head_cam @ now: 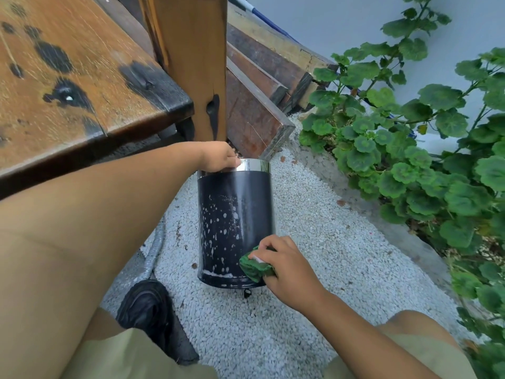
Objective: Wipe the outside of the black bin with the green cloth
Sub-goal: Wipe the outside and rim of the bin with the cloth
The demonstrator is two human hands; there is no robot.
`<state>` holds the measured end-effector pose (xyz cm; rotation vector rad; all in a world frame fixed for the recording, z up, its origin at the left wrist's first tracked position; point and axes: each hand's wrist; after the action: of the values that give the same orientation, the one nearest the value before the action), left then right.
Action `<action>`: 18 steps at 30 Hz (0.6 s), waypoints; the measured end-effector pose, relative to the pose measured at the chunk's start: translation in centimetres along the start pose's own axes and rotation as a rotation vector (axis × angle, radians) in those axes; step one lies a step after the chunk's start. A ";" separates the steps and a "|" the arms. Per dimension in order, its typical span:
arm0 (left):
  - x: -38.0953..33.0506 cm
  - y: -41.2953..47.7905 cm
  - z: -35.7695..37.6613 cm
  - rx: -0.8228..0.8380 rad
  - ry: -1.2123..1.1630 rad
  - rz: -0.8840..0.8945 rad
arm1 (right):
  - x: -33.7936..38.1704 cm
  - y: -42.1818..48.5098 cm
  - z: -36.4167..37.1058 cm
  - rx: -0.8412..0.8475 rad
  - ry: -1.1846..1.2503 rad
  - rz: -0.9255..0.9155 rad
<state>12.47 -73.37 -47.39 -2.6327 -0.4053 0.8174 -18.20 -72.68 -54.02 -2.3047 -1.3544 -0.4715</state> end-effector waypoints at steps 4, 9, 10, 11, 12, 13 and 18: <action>0.5 0.3 0.6 -0.050 -0.045 0.015 | -0.1 0.9 -2.2 0.082 -0.063 -0.034; -1.1 1.0 1.4 -0.033 -0.054 0.063 | -0.5 2.7 -6.2 -0.097 0.077 0.018; -1.5 1.3 1.5 -0.025 -0.056 0.068 | -0.6 3.1 -6.7 -0.131 0.082 0.009; -1.9 1.5 1.5 -0.020 -0.056 0.069 | -0.6 3.7 -7.2 -0.162 0.083 0.001; -2.3 1.7 1.5 -0.014 -0.053 0.074 | -0.6 4.3 -7.5 -0.195 0.079 -0.005; -2.5 1.9 1.5 -0.003 -0.050 0.078 | -0.6 5.0 -7.7 -0.229 0.068 -0.011; -2.3 2.2 1.9 0.037 -0.091 0.083 | 0.2 7.6 -6.4 -0.298 -0.047 -0.119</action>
<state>9.88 -75.73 -48.63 -2.5998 -0.3030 0.9648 -11.88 -79.10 -49.87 -2.4913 -1.5400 -0.7032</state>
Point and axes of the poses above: each hand's wrist, its own y-axis towards the middle knuckle, its own z-axis out of the palm, x = y × z, and after that the axes turned 7 degrees about z, right-handed
